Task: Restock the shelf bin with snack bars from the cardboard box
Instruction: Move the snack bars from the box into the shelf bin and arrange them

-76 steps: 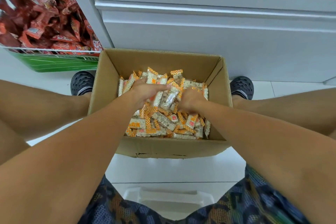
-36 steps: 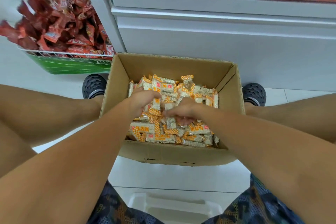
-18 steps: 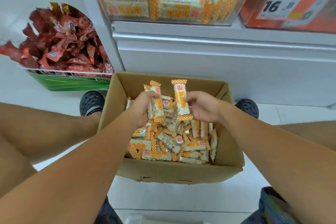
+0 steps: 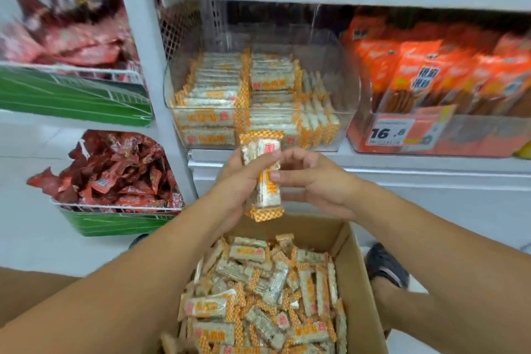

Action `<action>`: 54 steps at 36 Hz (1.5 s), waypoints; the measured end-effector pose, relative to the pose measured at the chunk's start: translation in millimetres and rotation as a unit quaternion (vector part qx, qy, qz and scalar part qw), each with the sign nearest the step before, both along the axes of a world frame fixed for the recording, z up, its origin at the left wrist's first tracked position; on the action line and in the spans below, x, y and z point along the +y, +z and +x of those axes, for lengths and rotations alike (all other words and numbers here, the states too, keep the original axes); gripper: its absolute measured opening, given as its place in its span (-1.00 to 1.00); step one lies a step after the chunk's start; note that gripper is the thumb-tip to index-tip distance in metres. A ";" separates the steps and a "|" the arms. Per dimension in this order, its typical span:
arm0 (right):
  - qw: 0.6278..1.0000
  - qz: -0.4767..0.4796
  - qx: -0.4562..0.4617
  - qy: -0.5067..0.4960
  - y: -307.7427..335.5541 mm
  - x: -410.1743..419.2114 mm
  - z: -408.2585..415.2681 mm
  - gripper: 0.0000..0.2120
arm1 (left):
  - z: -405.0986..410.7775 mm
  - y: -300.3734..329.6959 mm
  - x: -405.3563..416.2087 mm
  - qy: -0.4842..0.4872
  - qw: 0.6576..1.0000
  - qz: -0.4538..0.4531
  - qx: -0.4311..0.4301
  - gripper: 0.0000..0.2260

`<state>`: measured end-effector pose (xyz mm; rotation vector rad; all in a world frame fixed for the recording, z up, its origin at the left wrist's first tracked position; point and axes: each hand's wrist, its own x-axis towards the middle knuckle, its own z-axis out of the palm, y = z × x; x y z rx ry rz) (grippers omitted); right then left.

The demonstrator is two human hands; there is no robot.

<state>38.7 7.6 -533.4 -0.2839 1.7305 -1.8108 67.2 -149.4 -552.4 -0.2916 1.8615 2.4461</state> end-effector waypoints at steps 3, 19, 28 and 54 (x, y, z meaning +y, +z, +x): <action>0.999 -0.028 -0.019 0.032 39.0 -4.2 -5.4 -0.56 | -11.7 45.2 -2.6 0.000 0.999 -0.012 0.044 -0.61; 0.830 0.374 0.411 0.056 139.9 2.9 -127.9 -0.75 | -104.1 139.2 -56.4 0.118 0.847 -0.506 0.116 -0.65; 0.656 0.538 0.502 0.166 96.8 -14.1 -173.2 -0.35 | -144.5 107.8 -79.4 -0.033 0.769 -0.627 0.122 -0.43; 0.808 0.473 0.343 0.073 57.7 -65.4 -199.5 -0.49 | -168.9 73.2 -70.9 -0.136 0.698 -0.703 0.007 -0.49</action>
